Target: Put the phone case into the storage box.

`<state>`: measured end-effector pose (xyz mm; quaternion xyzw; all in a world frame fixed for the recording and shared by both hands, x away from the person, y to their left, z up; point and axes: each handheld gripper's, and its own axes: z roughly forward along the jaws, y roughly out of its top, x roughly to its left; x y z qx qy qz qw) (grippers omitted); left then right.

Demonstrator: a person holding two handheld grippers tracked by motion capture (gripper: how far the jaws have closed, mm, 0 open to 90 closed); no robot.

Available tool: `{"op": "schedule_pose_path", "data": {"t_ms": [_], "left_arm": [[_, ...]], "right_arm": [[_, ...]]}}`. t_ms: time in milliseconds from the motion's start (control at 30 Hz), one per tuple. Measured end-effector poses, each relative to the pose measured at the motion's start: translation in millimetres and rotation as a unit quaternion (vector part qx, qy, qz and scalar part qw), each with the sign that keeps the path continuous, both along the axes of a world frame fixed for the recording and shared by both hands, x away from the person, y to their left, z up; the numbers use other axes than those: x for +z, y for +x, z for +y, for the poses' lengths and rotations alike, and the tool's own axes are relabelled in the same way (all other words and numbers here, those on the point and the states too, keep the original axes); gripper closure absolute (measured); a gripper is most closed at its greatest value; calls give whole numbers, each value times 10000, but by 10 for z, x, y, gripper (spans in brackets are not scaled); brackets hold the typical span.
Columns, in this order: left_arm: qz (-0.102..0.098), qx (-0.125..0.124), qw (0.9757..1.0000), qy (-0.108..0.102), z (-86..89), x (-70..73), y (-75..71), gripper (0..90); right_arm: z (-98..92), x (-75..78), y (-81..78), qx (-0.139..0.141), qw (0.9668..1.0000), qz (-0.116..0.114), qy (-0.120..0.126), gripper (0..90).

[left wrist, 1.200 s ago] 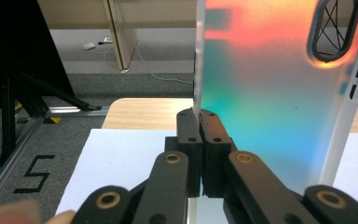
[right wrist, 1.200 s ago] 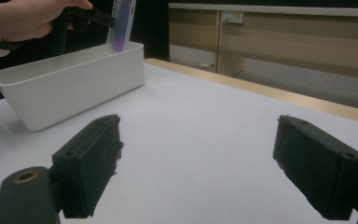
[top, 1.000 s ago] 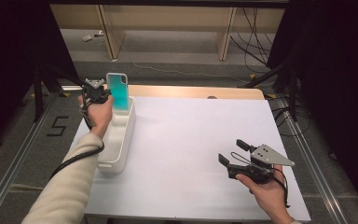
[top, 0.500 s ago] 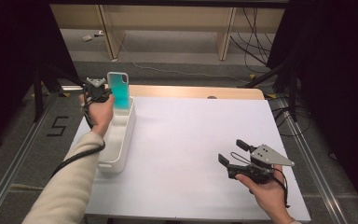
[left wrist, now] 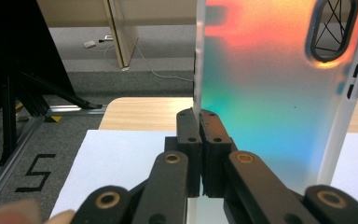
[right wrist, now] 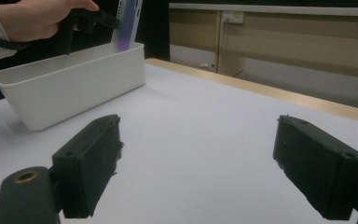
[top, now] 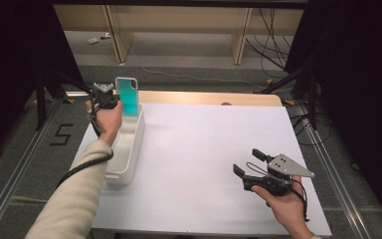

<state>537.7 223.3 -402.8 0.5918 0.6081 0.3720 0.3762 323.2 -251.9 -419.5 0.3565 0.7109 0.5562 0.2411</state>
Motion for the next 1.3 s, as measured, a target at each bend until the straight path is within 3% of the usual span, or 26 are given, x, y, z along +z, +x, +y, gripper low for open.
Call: {"op": "schedule_pose_path", "data": {"t_ms": [1300], "left_arm": [[125, 33, 9999, 106, -54, -92, 68, 875]], "right_arm": [[-5, -4, 0, 1, 10000, 10, -31, 161]]}}
